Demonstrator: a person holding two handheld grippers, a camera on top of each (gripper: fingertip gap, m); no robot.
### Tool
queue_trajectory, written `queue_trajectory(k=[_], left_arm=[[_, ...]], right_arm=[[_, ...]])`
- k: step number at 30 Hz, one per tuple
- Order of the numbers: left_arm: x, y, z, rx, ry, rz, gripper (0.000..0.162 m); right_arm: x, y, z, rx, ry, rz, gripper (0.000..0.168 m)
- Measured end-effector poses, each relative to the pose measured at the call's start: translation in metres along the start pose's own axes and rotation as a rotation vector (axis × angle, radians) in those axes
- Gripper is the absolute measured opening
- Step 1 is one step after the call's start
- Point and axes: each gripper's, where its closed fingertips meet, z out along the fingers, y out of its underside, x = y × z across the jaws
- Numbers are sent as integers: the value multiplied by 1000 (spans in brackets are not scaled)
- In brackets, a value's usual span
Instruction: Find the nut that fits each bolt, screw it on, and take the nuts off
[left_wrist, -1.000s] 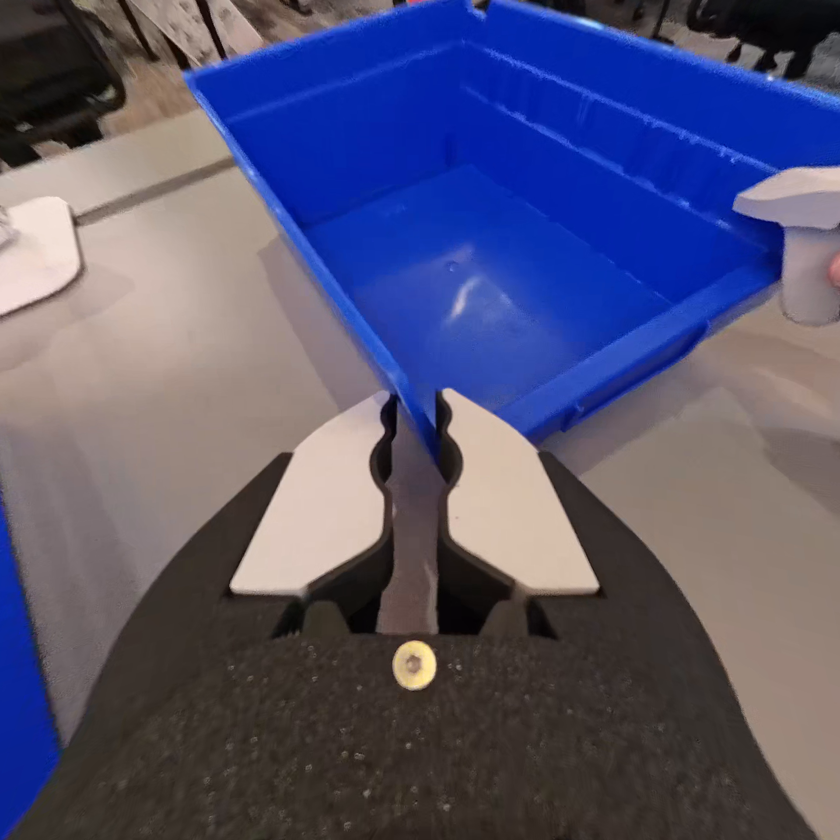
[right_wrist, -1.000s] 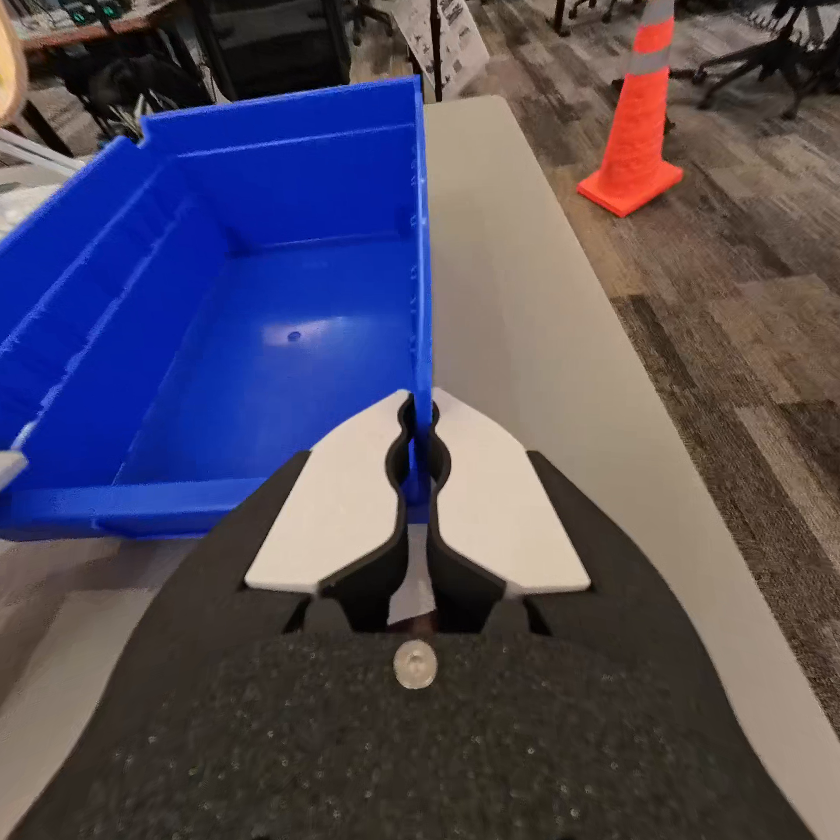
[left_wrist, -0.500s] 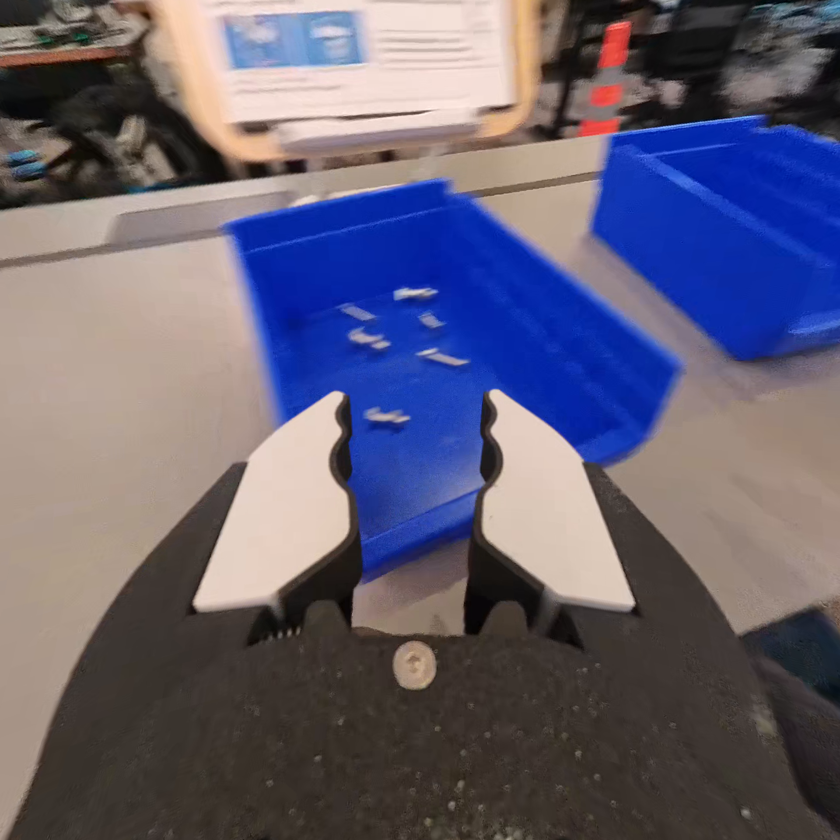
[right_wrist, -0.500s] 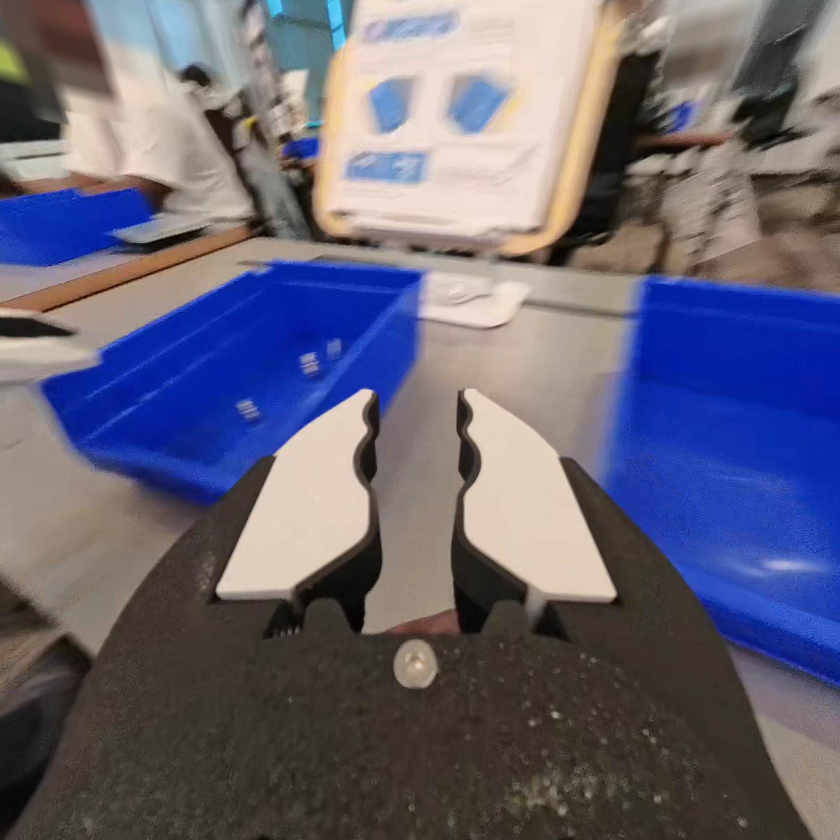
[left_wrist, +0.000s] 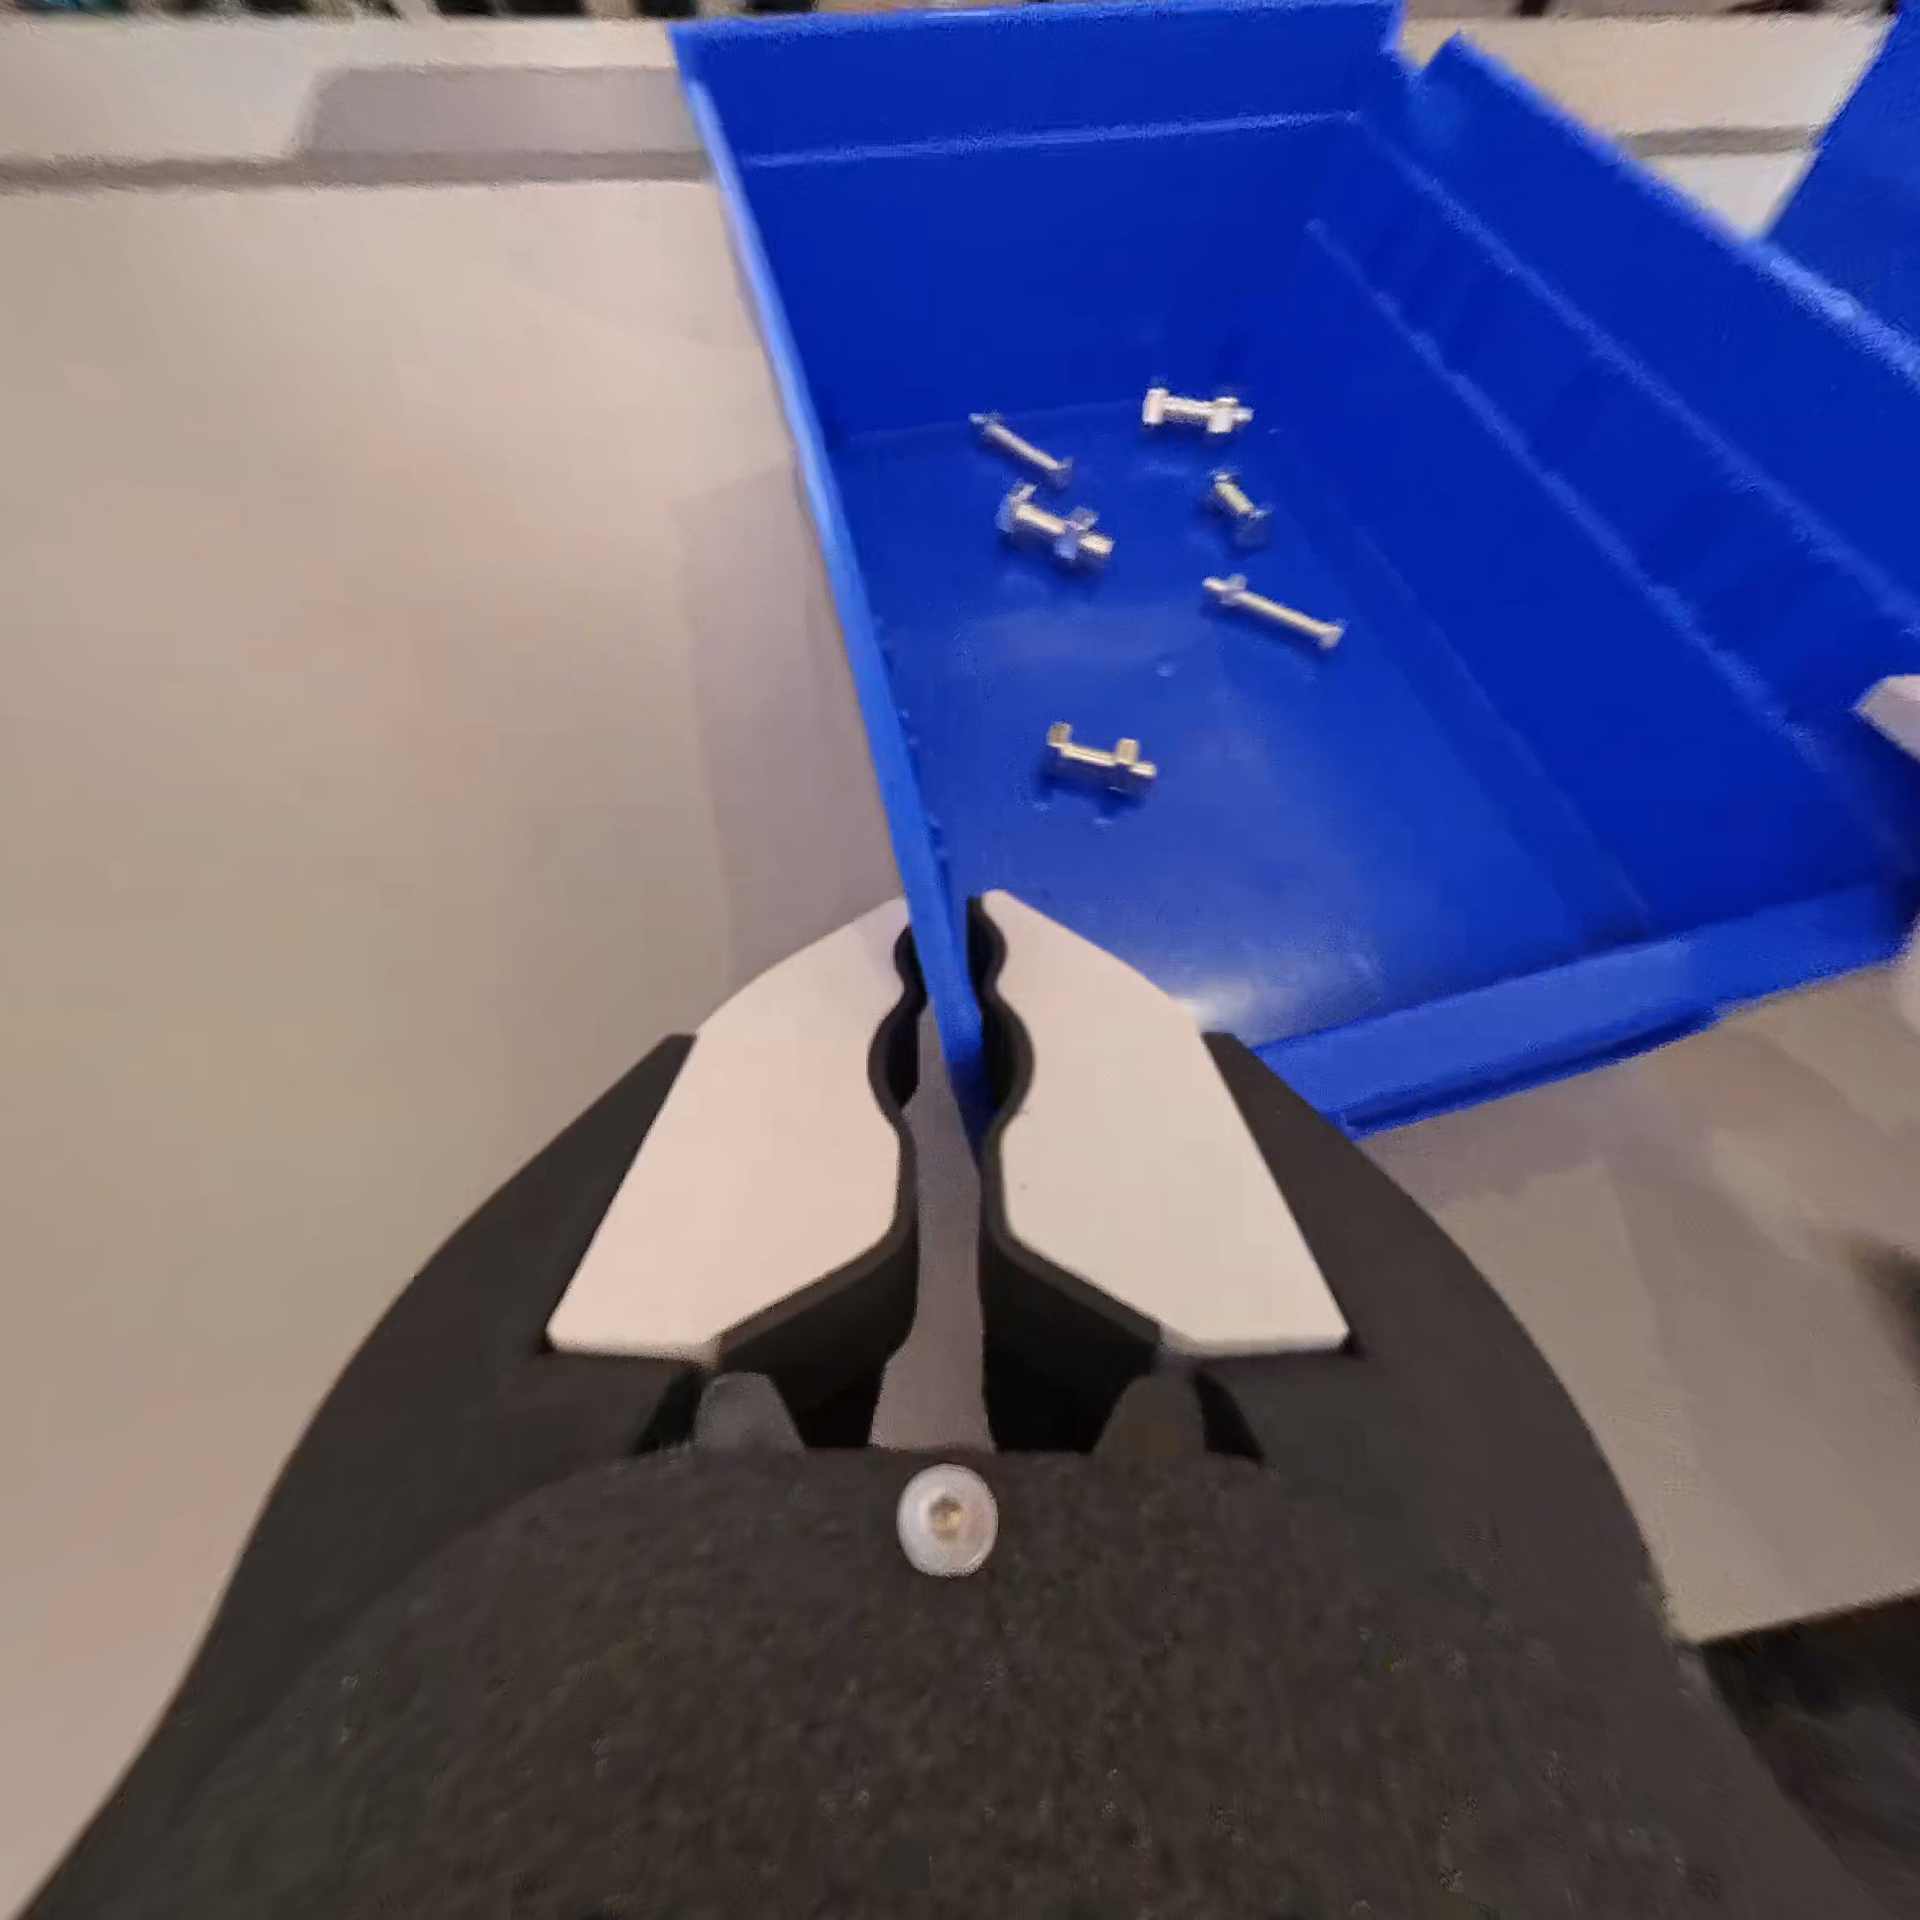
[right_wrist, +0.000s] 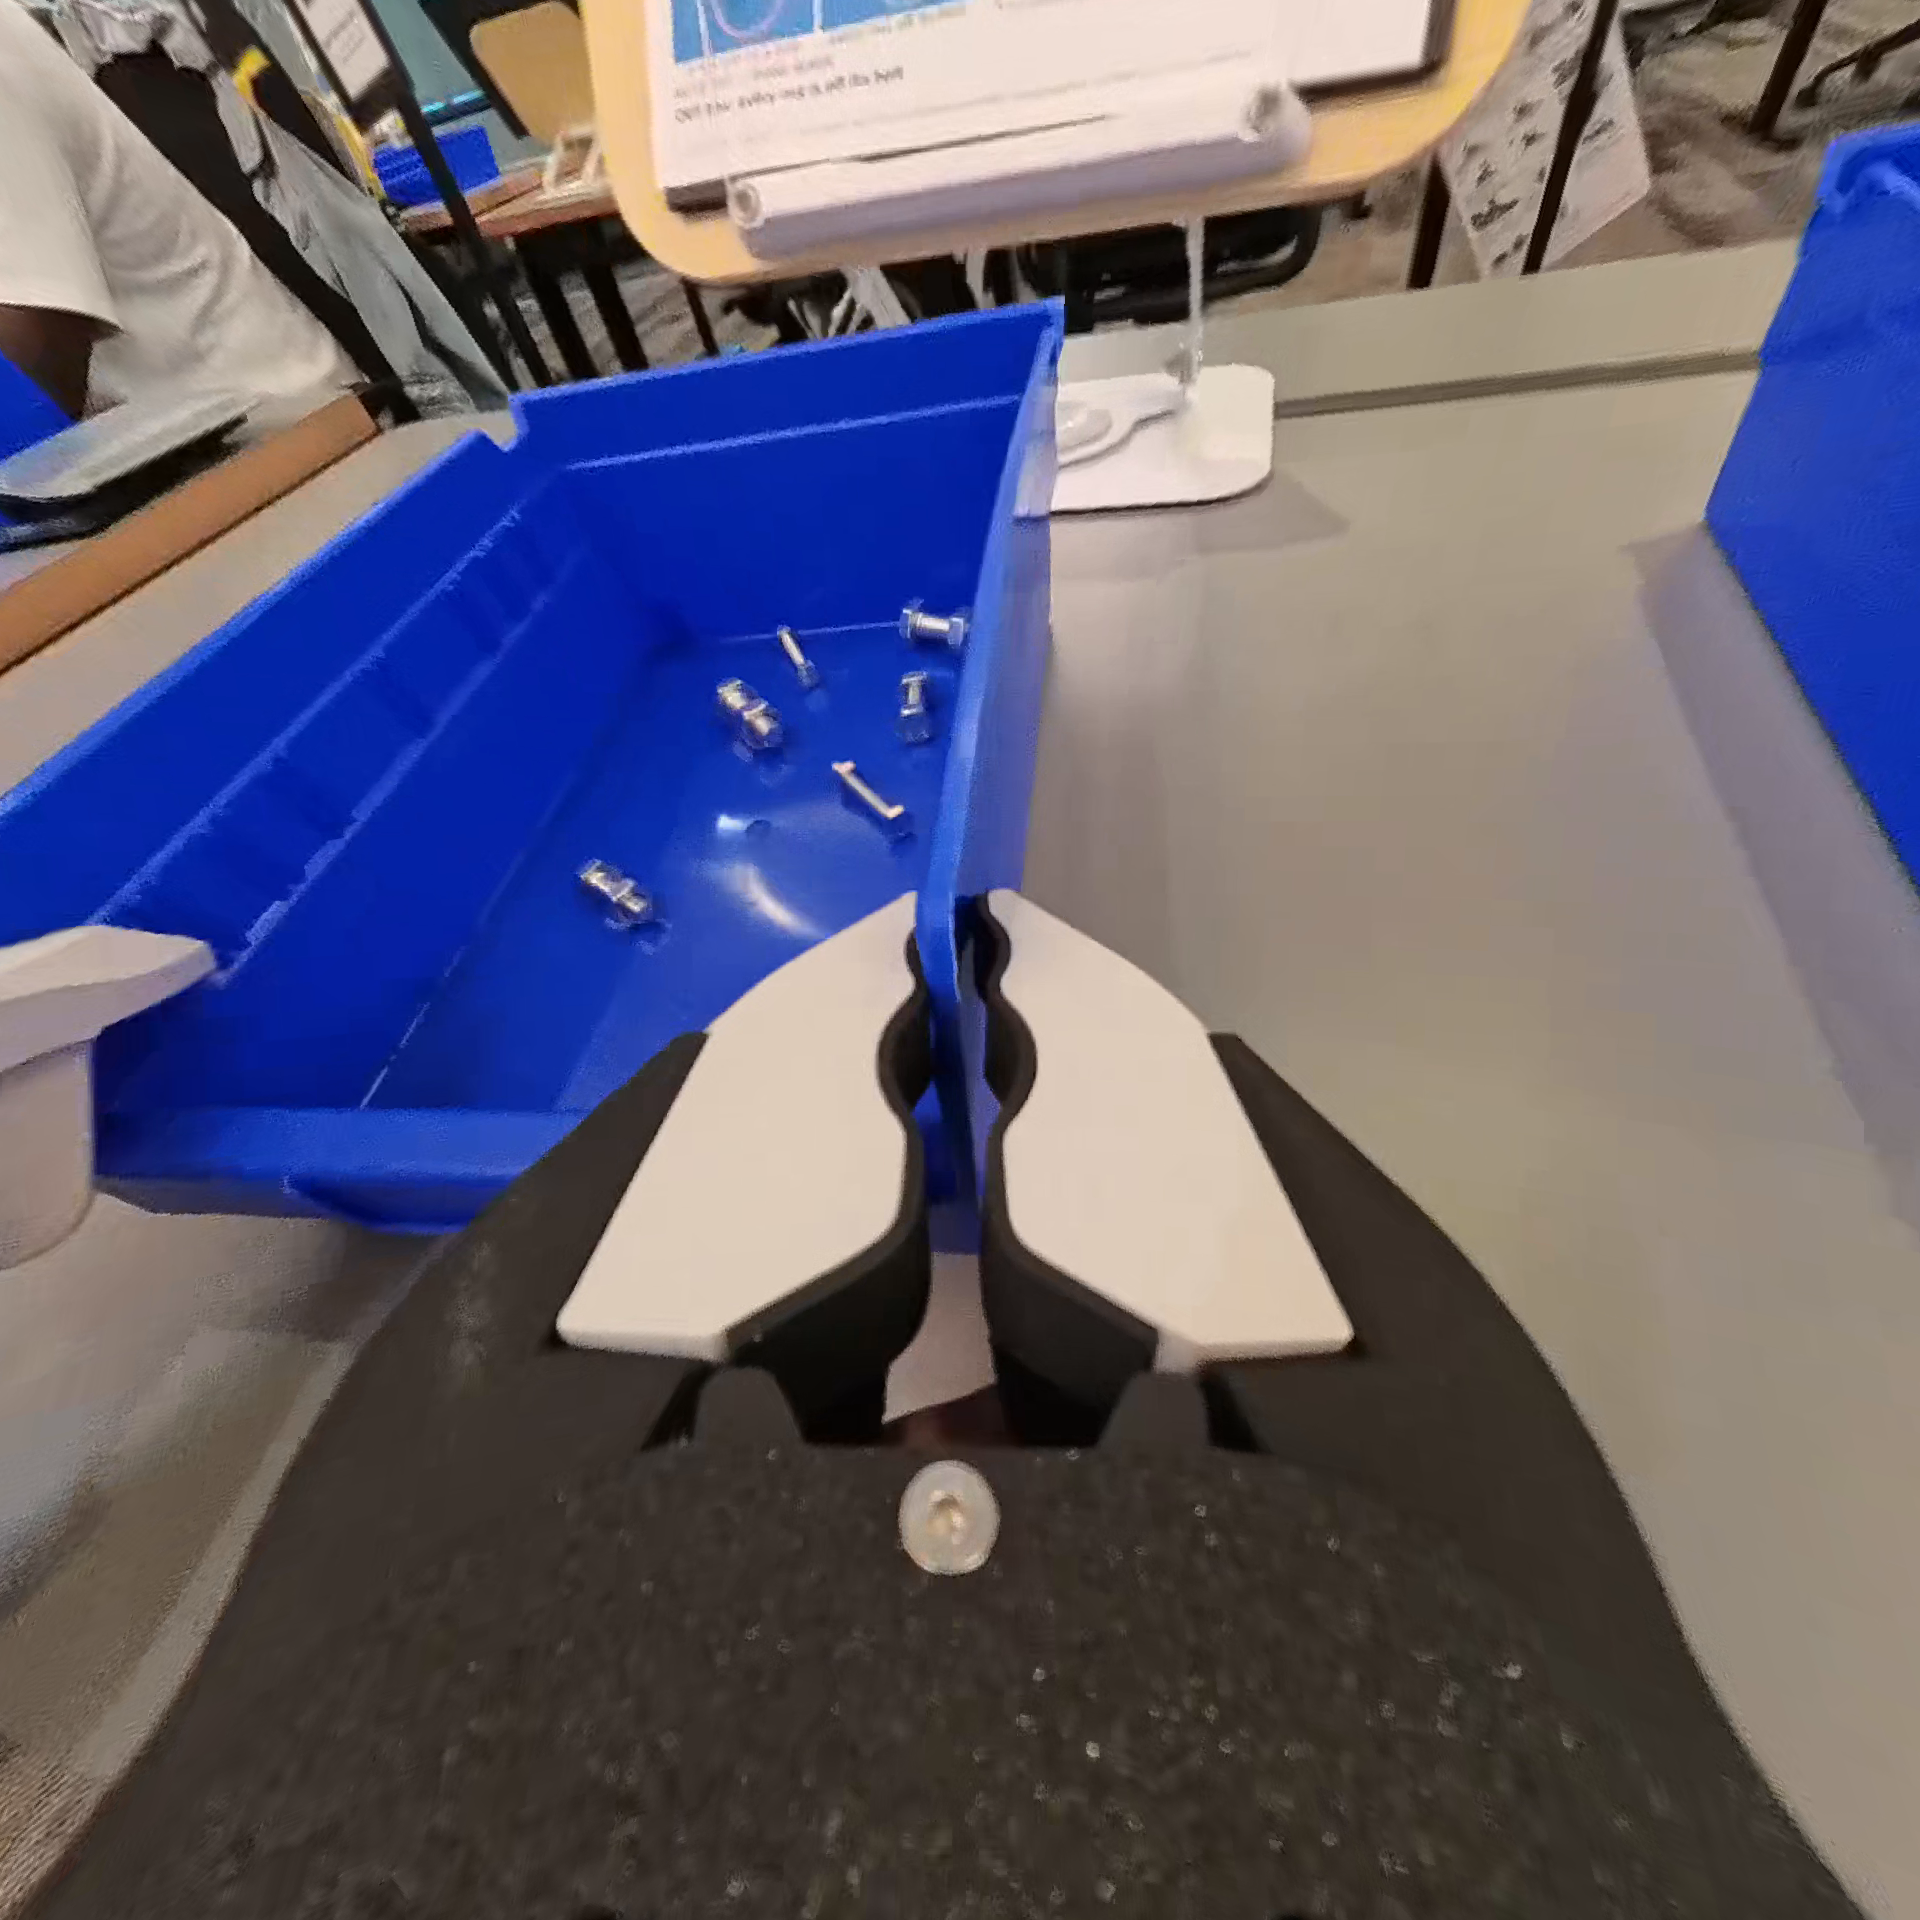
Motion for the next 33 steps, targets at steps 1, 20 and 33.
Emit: queue_trajectory(k=[1, 20, 33], left_arm=[[-12, -1, -3, -1, -29, 13, 4], [-249, -17, 20, 9, -120, -92, 1], [-205, -37, -50, 199, -202, -191, 40]], right_arm=[[-11, -2, 1, 15, 4, -7, 4], [-220, 11, 110, -39, -92, -92, 9], [-132, -16, 18, -119, -583, -219, 43]])
